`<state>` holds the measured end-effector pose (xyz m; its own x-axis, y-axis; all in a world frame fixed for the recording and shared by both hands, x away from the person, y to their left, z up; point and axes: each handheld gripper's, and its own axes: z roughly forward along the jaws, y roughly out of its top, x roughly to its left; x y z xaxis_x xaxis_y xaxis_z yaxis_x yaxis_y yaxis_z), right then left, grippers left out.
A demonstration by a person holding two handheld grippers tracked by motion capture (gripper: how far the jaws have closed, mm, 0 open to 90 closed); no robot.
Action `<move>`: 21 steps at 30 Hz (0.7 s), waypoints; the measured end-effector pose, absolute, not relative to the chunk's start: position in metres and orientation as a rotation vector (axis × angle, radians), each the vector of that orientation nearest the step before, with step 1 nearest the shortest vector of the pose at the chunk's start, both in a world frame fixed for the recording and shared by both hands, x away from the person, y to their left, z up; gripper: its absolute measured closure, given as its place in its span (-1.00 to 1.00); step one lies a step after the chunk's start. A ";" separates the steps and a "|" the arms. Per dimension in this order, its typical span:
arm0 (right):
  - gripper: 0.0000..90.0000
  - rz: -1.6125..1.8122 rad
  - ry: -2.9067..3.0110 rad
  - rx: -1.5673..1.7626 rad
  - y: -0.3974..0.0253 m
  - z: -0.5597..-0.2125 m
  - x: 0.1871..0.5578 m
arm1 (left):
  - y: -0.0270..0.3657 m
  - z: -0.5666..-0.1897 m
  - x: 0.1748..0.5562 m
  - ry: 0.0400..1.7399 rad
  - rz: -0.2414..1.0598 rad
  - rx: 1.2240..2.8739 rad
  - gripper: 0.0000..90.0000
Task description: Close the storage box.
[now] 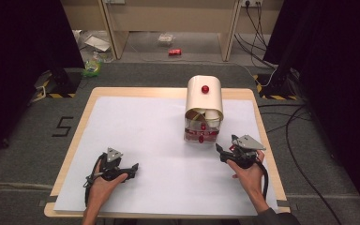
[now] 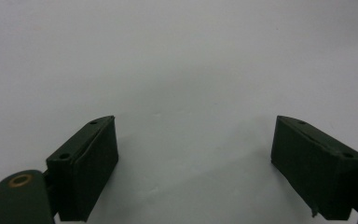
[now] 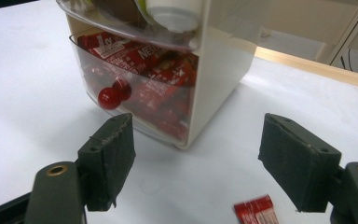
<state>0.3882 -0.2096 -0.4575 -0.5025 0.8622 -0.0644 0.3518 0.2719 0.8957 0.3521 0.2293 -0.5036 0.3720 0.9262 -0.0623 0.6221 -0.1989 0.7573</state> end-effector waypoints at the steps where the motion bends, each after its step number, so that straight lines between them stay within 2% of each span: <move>1: -0.40 1.190 1.985 1.094 -0.213 -0.458 0.386 | 0.229 -0.504 0.352 1.338 0.541 1.919 -0.69; 12: -0.41 1.199 1.976 1.148 -0.243 -0.460 0.368 | 0.229 -0.504 0.352 1.337 0.547 1.925 -0.69; 21: -0.41 1.213 1.987 1.148 -0.248 -0.461 0.358 | 0.229 -0.504 0.352 1.337 0.546 1.924 -0.69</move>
